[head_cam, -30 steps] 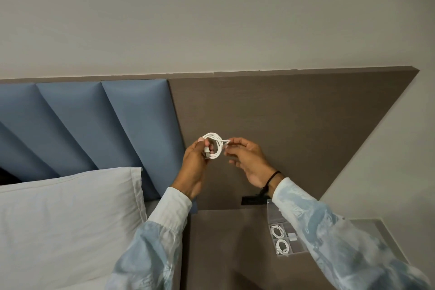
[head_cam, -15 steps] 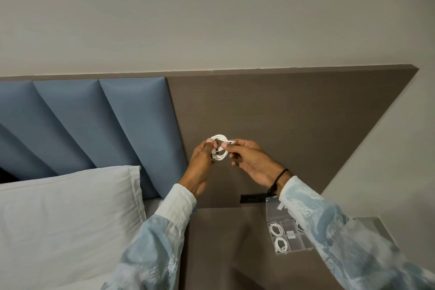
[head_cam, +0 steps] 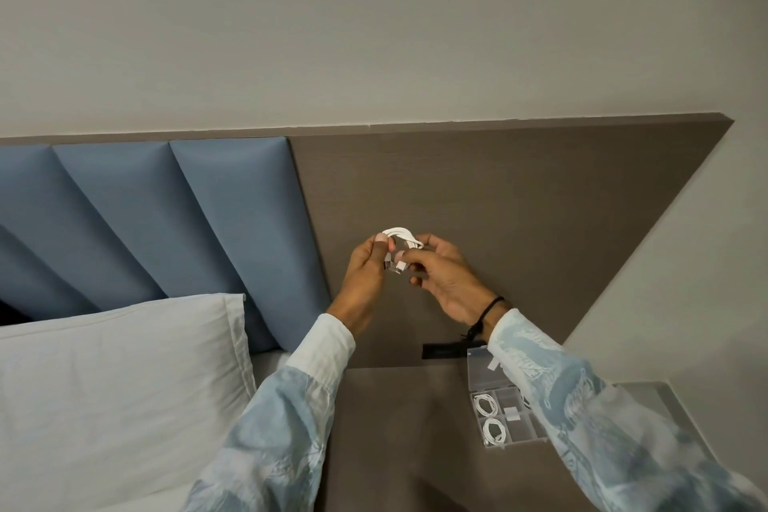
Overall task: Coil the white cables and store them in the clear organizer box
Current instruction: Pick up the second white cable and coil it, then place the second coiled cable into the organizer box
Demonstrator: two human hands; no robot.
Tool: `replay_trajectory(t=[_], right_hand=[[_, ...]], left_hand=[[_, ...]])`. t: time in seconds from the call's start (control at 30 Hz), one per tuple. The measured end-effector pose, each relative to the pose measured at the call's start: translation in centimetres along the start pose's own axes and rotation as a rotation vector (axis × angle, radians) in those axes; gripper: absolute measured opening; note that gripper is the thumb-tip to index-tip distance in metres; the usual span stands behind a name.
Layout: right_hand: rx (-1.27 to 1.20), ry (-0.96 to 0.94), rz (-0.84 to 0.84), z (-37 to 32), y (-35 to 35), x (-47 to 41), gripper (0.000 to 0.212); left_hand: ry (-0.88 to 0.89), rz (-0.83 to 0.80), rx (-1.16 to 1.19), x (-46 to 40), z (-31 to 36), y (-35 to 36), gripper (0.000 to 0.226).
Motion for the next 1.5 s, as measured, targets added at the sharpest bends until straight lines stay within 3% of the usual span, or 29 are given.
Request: replay_trajectory(t=[0.13, 0.23, 0.37, 0.53, 0.67, 0.8, 1.07, 1.27, 1.5], right_hand=[[0.031, -0.089, 0.068, -0.6, -0.5, -0.1, 0.054], [0.129, -0.073, 0.035, -0.4, -1.5, -0.2, 0.057], [0.207, -0.033, -0.014, 1.0, -3.0, -0.2, 0.05], [0.069, 0.041, 0.182, 2.5, -9.9, -0.3, 0.041], [0.003, 0.147, 0.304, 5.9, -18.1, 0.0, 0.034], [0.031, 0.287, 0.443, 10.8, -28.2, -0.1, 0.031], [0.043, 0.479, 0.687, 24.7, -48.4, -2.8, 0.026], [0.205, 0.547, 0.691, 33.2, -57.6, -6.7, 0.018], [0.841, 0.384, 0.487, 37.1, -60.6, -9.3, 0.029]], left_hand=[[0.059, 0.098, -0.003, -0.6, 0.3, -0.2, 0.033], [0.074, 0.127, -0.025, -1.4, 0.0, -0.2, 0.034], [-0.072, 0.139, 0.167, -2.3, -2.2, 1.6, 0.039], [-0.33, 0.043, 0.294, -2.6, -7.7, 7.5, 0.034], [-0.459, -0.016, 0.162, -2.4, -13.5, 13.7, 0.028], [-0.512, -0.038, -0.049, -2.4, -20.7, 19.7, 0.009], [-0.643, -0.274, -0.456, -2.5, -40.8, 32.3, 0.011], [-0.488, -0.335, -0.695, -3.4, -51.4, 38.3, 0.011], [-0.36, -0.243, -0.785, -4.0, -56.1, 40.8, 0.007]])
Point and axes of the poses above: each hand's wrist, its own x-axis away from the middle knuckle, its own y-axis out of the palm, z = x × y, the point moved 3 cm from there along -x, towards the middle knuckle, and after that the axes turned 8 degrees about -x, right-handed, at the moved point
